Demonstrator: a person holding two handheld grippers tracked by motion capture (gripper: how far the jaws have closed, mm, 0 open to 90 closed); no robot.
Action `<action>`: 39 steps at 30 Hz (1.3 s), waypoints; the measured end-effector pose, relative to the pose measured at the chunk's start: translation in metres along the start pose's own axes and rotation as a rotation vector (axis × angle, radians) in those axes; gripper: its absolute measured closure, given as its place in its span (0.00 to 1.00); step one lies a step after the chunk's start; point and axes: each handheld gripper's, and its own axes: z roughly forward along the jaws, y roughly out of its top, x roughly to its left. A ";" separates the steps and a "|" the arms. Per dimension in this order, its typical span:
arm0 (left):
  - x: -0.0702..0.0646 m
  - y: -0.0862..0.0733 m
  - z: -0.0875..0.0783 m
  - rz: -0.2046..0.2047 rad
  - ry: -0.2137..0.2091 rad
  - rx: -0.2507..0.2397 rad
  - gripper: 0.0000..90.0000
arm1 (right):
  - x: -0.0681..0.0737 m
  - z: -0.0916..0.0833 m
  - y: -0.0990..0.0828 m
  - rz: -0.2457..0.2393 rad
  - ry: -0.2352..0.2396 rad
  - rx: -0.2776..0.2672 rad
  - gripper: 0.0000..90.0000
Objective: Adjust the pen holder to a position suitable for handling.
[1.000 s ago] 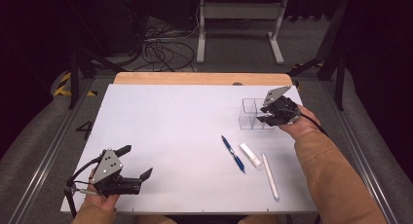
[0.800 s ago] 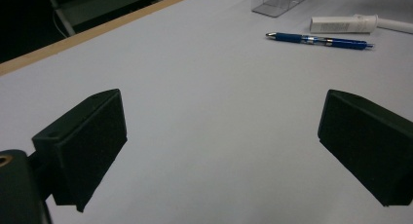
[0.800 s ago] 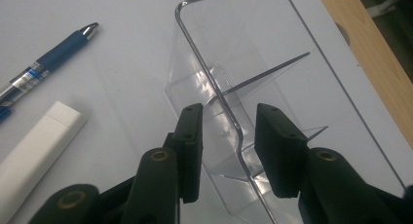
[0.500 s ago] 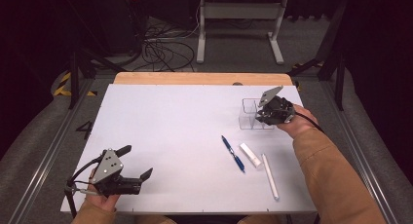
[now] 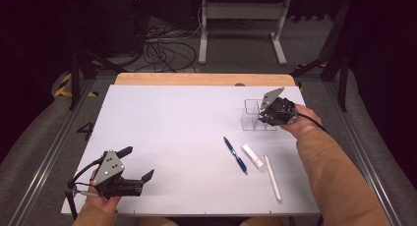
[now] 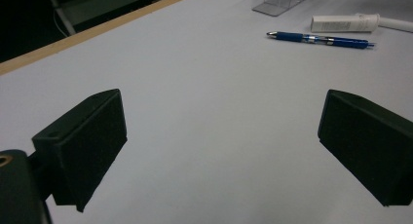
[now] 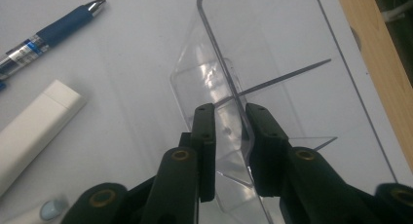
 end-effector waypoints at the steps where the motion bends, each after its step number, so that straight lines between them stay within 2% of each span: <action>1: 0.000 0.000 0.000 -0.001 0.000 -0.001 0.05 | -0.001 -0.001 0.001 -0.029 0.009 0.007 0.90; 5: 0.000 0.000 0.000 -0.001 0.001 -0.001 0.05 | -0.001 -0.002 0.003 -0.021 0.015 0.006 0.92; 11: 0.000 0.000 0.000 -0.003 -0.001 0.000 0.05 | 0.000 -0.008 0.008 -0.070 0.020 0.003 0.96; 12: 0.000 0.000 0.000 -0.002 0.000 0.000 0.05 | 0.002 -0.009 0.011 -0.068 0.014 -0.007 0.97; 13: 0.000 0.000 0.000 -0.002 -0.001 0.000 0.05 | 0.002 -0.012 0.013 -0.086 0.015 -0.009 0.97; 16: 0.000 0.000 0.000 -0.003 -0.002 0.000 0.05 | 0.005 -0.019 0.024 -0.086 0.010 -0.038 0.96; 17: 0.000 0.000 0.000 -0.004 -0.002 0.000 0.05 | 0.007 -0.022 0.032 -0.096 0.018 -0.052 0.96; 22: 0.000 0.000 0.000 -0.006 -0.003 -0.002 0.05 | 0.015 -0.025 0.048 -0.135 0.039 -0.074 0.95; 23: 0.000 0.000 0.000 -0.006 -0.004 -0.003 0.05 | 0.018 -0.024 0.057 -0.148 0.039 -0.087 0.95; 25: 0.000 0.000 0.000 -0.007 -0.004 -0.004 0.05 | 0.020 -0.023 0.060 -0.155 0.047 -0.088 0.95; 27: 0.000 0.000 0.000 -0.007 -0.004 -0.005 0.05 | 0.026 -0.018 0.075 -0.194 0.079 -0.093 0.95; 32: 0.001 0.000 -0.001 -0.010 -0.005 -0.005 0.05 | 0.034 -0.011 0.089 -0.202 0.104 -0.098 0.95; 39: 0.001 -0.001 -0.001 -0.010 -0.006 -0.006 0.05 | 0.046 0.008 0.117 -0.238 0.148 -0.108 0.95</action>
